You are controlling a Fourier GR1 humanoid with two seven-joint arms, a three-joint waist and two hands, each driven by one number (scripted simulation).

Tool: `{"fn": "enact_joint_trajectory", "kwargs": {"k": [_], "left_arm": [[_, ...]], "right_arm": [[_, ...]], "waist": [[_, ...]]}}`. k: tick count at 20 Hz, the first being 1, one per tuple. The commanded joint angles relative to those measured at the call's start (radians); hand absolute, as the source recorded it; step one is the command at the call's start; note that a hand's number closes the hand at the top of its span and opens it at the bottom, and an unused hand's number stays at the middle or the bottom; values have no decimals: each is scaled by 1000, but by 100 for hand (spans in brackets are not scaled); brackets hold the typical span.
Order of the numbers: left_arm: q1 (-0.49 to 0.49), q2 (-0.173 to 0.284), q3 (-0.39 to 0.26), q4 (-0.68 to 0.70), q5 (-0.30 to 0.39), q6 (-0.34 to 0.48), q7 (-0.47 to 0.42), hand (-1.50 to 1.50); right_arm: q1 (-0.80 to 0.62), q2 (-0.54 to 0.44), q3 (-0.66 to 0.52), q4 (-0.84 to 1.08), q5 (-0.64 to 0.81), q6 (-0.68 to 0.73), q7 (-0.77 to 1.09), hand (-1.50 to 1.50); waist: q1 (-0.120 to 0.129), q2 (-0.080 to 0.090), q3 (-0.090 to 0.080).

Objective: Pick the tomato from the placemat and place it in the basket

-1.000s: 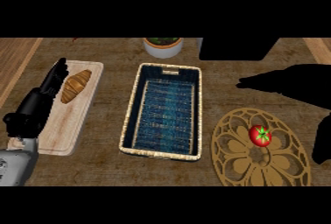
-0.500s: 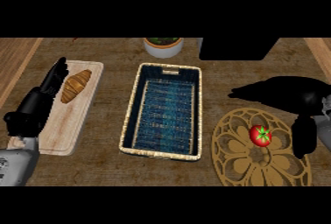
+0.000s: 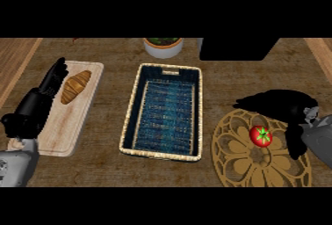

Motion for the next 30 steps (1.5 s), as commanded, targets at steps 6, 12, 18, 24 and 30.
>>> {"fn": "enact_joint_trajectory", "kwargs": {"k": [6, 12, 18, 24, 30], "left_arm": [[-26, -52, 17, 38, -56, 6, -23, 0], [7, -36, 39, -37, -39, -57, 40, 0], [67, -74, 47, -56, -73, -51, -13, 0], [126, -61, 85, -71, -67, -95, -53, 0], [31, -97, 75, -92, -106, -71, 59, 0]], "right_arm": [[35, 96, -17, 134, 206, -116, -134, -150], [66, 176, -21, 196, 312, -188, -180, -150], [152, 180, -62, 178, 383, -222, -239, -150], [213, 200, -117, 138, 411, -202, -243, -150], [185, 201, -156, 280, 496, -267, -361, -150]], "waist": [[-3, -1, 0], [1, -1, 0], [-2, -2, 0], [-3, -3, -1], [-2, -2, 0]]}}
